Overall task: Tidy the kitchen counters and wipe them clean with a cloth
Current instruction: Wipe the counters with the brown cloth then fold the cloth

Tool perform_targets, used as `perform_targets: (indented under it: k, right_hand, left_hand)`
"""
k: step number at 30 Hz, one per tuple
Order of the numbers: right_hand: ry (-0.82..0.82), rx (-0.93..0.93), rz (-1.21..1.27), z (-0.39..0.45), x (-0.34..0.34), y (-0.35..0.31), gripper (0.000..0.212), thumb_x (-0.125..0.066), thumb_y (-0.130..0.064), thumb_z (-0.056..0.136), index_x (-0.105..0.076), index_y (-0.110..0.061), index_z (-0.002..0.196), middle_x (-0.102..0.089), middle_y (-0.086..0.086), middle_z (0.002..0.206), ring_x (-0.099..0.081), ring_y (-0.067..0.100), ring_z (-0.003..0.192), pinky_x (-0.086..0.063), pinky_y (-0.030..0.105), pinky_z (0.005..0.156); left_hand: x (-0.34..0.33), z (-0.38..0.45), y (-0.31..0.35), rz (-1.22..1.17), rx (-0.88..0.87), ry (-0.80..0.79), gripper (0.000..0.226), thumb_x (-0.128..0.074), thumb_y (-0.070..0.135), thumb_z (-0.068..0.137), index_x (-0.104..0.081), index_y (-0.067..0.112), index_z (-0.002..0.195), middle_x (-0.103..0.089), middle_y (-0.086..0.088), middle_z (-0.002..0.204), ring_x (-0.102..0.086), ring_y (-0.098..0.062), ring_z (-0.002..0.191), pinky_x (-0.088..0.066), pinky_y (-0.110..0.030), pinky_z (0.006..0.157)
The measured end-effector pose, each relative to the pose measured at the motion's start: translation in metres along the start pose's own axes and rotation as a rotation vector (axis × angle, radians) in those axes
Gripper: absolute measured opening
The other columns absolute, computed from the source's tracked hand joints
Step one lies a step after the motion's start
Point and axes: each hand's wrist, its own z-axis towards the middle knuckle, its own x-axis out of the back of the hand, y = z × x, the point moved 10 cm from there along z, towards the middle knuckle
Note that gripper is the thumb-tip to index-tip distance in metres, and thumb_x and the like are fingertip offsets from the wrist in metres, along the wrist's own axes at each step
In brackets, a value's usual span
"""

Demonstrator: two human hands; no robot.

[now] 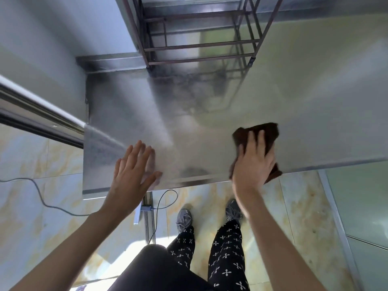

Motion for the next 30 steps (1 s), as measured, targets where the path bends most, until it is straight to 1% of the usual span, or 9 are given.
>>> perform_targets:
  k: [3, 5, 7, 12, 16, 19, 24, 27, 30]
  right_hand:
    - [-0.114, 0.413, -0.044, -0.068, -0.018, -0.062, 0.052, -0.066, -0.016, 0.082, -0.050, -0.015, 0.132, -0.047, 0.008, 0.142, -0.044, 0.042, 0.126, -0.039, 0.055, 0.101]
    - [-0.185, 0.631, -0.067, -0.089, -0.025, -0.074, 0.050, -0.061, -0.022, 0.085, -0.048, -0.018, 0.133, -0.046, 0.005, 0.143, -0.044, 0.038, 0.126, -0.039, 0.052, 0.102]
    - [-0.186, 0.721, -0.083, -0.085, -0.021, -0.065, 0.045, -0.051, -0.029, 0.091, -0.047, -0.020, 0.134, -0.045, 0.002, 0.143, -0.044, 0.036, 0.127, -0.040, 0.050, 0.102]
    - [-0.134, 0.539, -0.135, -0.040, -0.001, -0.001, 0.047, -0.038, -0.033, 0.092, -0.047, -0.012, 0.133, -0.044, 0.009, 0.143, -0.045, 0.042, 0.124, -0.043, 0.055, 0.098]
    - [-0.012, 0.112, -0.071, -0.021, 0.013, 0.049, 0.043, -0.042, -0.026, 0.096, -0.044, -0.009, 0.136, -0.037, 0.012, 0.148, -0.033, 0.045, 0.131, -0.033, 0.055, 0.107]
    - [0.016, -0.122, 0.009, -0.036, 0.007, 0.044, 0.044, -0.040, -0.023, 0.098, -0.040, -0.007, 0.139, -0.030, 0.015, 0.150, -0.025, 0.044, 0.136, -0.019, 0.047, 0.115]
    - [-0.059, 0.088, -0.065, -0.098, -0.026, -0.052, 0.047, -0.039, -0.030, 0.094, -0.043, -0.008, 0.135, -0.039, 0.018, 0.144, -0.033, 0.051, 0.128, -0.030, 0.060, 0.105]
    - [-0.117, 0.168, -0.077, -0.128, -0.042, -0.105, 0.047, -0.041, -0.034, 0.091, -0.047, -0.012, 0.133, -0.044, 0.015, 0.142, -0.038, 0.050, 0.127, -0.027, 0.066, 0.100]
    - [-0.188, 0.378, -0.134, -0.152, -0.057, -0.154, 0.048, -0.045, -0.035, 0.089, -0.048, -0.016, 0.133, -0.045, 0.013, 0.142, -0.041, 0.047, 0.126, -0.030, 0.065, 0.099]
  left_hand:
    - [0.005, -0.012, -0.018, 0.015, 0.016, 0.013, 0.078, -0.023, 0.064, 0.077, -0.015, 0.025, 0.144, -0.005, 0.000, 0.155, 0.000, -0.016, 0.141, -0.013, -0.051, 0.115]
    - [0.006, -0.020, -0.029, 0.025, 0.030, 0.013, 0.079, -0.022, 0.066, 0.077, -0.013, 0.026, 0.144, -0.005, 0.000, 0.155, 0.003, -0.015, 0.140, -0.012, -0.051, 0.116]
    - [0.006, -0.027, -0.037, 0.023, 0.050, 0.005, 0.080, -0.020, 0.069, 0.076, -0.011, 0.028, 0.144, -0.001, 0.002, 0.155, 0.005, -0.015, 0.141, -0.010, -0.050, 0.116]
    - [0.006, -0.040, -0.048, 0.006, 0.071, 0.018, 0.094, 0.000, 0.084, 0.066, -0.007, 0.029, 0.142, 0.002, 0.004, 0.152, 0.005, -0.015, 0.140, -0.008, -0.048, 0.115]
    - [0.010, -0.043, -0.049, 0.007, 0.060, 0.038, 0.096, 0.000, 0.083, 0.067, -0.012, 0.026, 0.143, 0.001, 0.004, 0.150, 0.003, -0.015, 0.139, -0.010, -0.048, 0.114]
    - [0.019, -0.044, -0.055, -0.001, 0.082, 0.055, 0.092, -0.008, 0.080, 0.070, -0.014, 0.024, 0.144, -0.003, 0.001, 0.153, 0.000, -0.019, 0.142, -0.008, -0.046, 0.114]
    - [0.033, -0.050, -0.081, -0.035, 0.165, 0.090, 0.076, -0.037, 0.063, 0.083, -0.018, 0.021, 0.144, -0.009, -0.005, 0.155, -0.004, -0.024, 0.143, -0.008, -0.046, 0.115]
    - [0.039, -0.057, -0.093, -0.042, 0.173, 0.104, 0.079, -0.039, 0.057, 0.076, -0.018, 0.021, 0.144, -0.009, -0.007, 0.155, -0.006, -0.026, 0.143, -0.011, -0.048, 0.115]
    - [0.040, -0.069, -0.107, -0.043, 0.205, 0.115, 0.082, -0.053, 0.050, 0.076, -0.018, 0.020, 0.144, -0.011, -0.009, 0.155, -0.009, -0.028, 0.143, -0.014, -0.051, 0.114]
